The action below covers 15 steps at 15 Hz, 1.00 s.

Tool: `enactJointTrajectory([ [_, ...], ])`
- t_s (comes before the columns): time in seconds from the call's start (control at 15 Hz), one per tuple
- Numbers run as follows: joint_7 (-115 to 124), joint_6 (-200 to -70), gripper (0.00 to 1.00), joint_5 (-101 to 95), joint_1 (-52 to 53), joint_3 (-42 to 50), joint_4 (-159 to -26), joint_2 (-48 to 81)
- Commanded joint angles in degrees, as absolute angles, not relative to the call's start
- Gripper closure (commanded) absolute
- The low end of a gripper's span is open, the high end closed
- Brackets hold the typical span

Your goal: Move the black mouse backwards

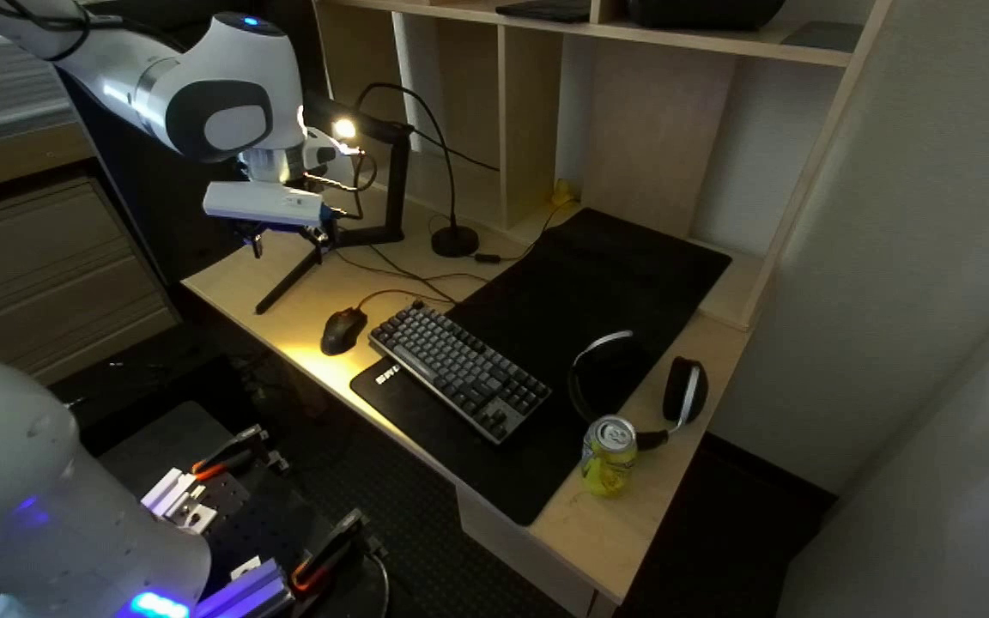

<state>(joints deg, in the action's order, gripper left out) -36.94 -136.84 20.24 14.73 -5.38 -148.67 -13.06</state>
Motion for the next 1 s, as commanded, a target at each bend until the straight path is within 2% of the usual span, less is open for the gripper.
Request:
enactJointTrajectory([
  [0.0, -33.3, -147.6, 0.00, 18.1, 14.9, -7.1, -151.9, -8.2],
  [0.33, -28.0, -167.1, 0.00, 15.8, 15.8, -9.5, -158.3, -0.9],
  [0.4, -30.2, -161.7, 0.00, 17.0, 15.5, -8.9, -156.8, -3.7],
  [0.67, -28.5, -166.0, 0.00, 16.2, 14.9, -10.3, -157.9, -0.6],
  [0.93, -20.5, -168.1, 0.00, 6.9, 13.6, -9.8, -158.6, -1.0],
])
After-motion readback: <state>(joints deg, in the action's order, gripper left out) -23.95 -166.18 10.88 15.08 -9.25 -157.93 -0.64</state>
